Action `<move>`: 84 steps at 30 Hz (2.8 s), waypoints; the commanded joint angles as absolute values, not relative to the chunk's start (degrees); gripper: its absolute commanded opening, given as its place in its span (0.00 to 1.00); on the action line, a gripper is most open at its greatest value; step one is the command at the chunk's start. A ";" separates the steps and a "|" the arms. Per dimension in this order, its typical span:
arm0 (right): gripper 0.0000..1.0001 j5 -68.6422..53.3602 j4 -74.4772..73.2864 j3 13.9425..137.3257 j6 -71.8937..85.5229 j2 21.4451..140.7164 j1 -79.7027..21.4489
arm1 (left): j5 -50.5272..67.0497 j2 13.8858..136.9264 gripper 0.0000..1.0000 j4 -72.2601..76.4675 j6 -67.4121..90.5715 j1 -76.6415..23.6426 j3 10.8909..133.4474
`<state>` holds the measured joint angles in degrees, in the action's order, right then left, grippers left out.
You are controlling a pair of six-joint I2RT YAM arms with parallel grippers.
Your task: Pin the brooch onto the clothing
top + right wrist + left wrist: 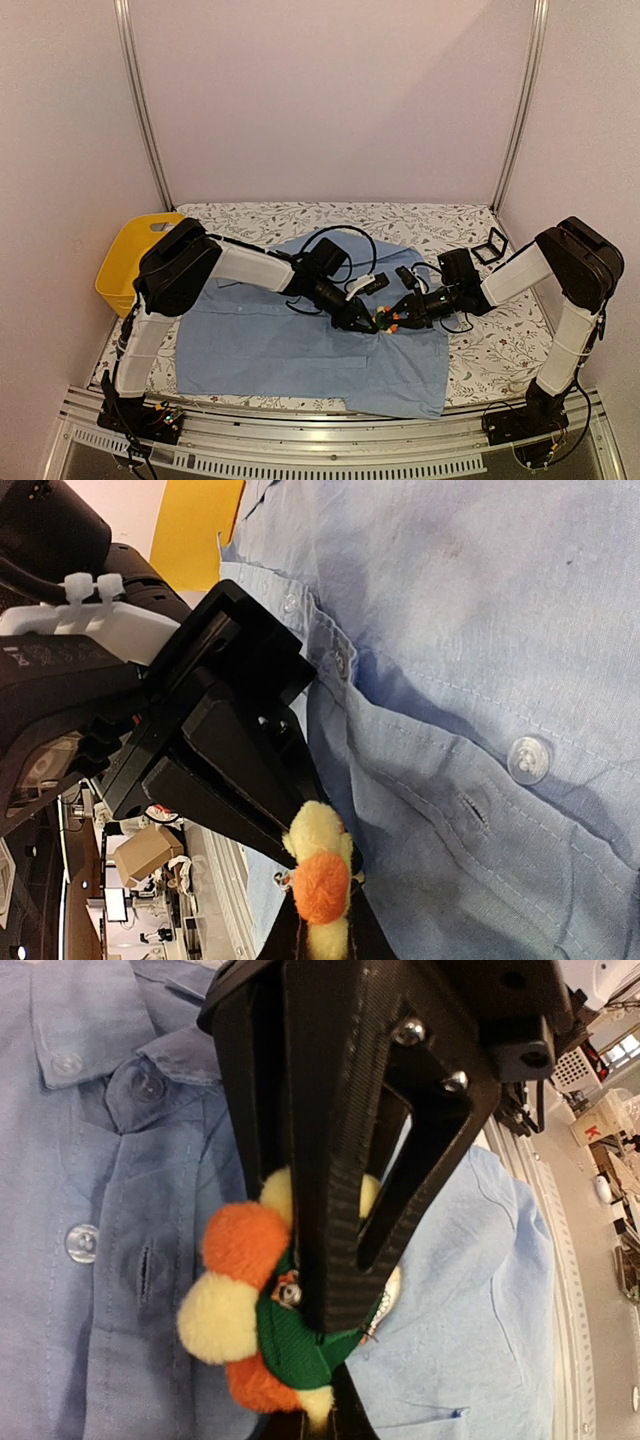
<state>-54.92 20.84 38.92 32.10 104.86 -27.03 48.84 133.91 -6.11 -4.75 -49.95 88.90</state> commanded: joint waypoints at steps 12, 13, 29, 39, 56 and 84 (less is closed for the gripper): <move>0.46 -52.05 16.69 38.32 28.58 100.06 -28.01 | 53.25 127.67 0.00 0.47 -0.18 -51.04 85.93; 0.48 -51.61 15.71 38.32 28.04 99.50 -27.96 | 52.90 127.46 0.00 0.22 -0.18 -50.93 85.73; 0.63 -48.20 9.62 35.64 20.41 89.69 -27.96 | 51.84 126.04 0.00 -10.69 -1.82 -50.19 87.45; 0.62 -32.31 22.96 23.86 15.75 75.06 -33.80 | 51.77 125.60 0.00 -13.71 -1.01 -49.84 88.98; 0.60 -18.79 40.54 15.65 2.11 81.42 -45.06 | 53.18 125.95 0.00 -18.02 -1.22 -49.55 91.65; 0.00 -21.74 30.24 20.45 6.19 73.40 -42.14 | 50.96 126.62 0.00 -25.73 -5.59 -49.59 92.62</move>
